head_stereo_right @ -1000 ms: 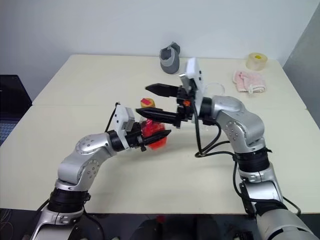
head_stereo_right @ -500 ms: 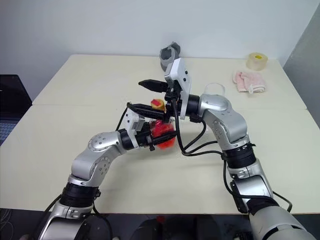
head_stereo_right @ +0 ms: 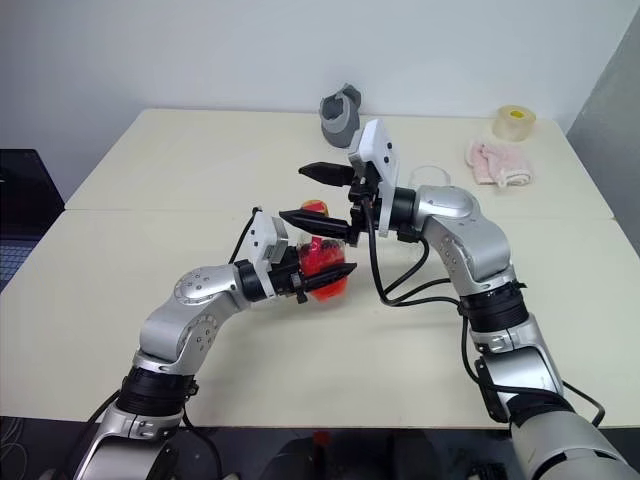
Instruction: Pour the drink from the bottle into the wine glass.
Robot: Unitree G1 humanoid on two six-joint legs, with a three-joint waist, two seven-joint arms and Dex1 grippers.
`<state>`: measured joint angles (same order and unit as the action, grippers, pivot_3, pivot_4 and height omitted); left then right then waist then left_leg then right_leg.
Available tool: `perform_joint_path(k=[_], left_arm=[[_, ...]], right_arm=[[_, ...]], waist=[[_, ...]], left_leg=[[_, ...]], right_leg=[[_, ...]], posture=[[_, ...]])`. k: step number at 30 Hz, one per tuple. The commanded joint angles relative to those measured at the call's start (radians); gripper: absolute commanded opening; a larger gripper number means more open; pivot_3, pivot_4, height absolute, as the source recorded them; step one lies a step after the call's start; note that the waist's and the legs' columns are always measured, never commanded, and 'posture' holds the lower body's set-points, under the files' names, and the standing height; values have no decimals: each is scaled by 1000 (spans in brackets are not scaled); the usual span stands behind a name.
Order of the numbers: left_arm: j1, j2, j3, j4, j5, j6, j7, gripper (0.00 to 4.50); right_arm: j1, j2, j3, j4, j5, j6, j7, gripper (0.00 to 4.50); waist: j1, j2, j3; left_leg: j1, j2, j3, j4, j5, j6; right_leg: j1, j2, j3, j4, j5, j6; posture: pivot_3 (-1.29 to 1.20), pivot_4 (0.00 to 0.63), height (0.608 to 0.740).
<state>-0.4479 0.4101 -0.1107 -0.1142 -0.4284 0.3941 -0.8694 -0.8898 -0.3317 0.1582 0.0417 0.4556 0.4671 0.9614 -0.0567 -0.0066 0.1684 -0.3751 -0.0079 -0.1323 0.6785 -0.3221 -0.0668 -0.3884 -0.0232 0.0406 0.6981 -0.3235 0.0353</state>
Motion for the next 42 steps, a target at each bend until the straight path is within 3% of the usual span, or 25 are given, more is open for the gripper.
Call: perform_joint_path(k=[1,17,42], left_arm=[[-15,12,34,-75,-25,-12,-8,2289],[3,35,53,-103,-40,7,-7,2289],[12,43,60,-120,-41,12,2,2289]], right_arm=[[7,-40,-51,-18,4,5,2,4090],[56,-134,-96,-104,113,115,63,4090],[97,-105,-92,-123,95,106,2,4090]], waist=[[0,0,0],[2,0,0],[2,0,0]], left_leg=[[0,0,0,0,0,0],[0,0,0,0,0,0],[-1,0,0,0,0,0]], right_leg=[[0,0,0,0,0,0],[0,0,0,0,0,0],[0,0,0,0,0,0]], posture=[[0,150,740],[0,150,740],[0,150,740]])
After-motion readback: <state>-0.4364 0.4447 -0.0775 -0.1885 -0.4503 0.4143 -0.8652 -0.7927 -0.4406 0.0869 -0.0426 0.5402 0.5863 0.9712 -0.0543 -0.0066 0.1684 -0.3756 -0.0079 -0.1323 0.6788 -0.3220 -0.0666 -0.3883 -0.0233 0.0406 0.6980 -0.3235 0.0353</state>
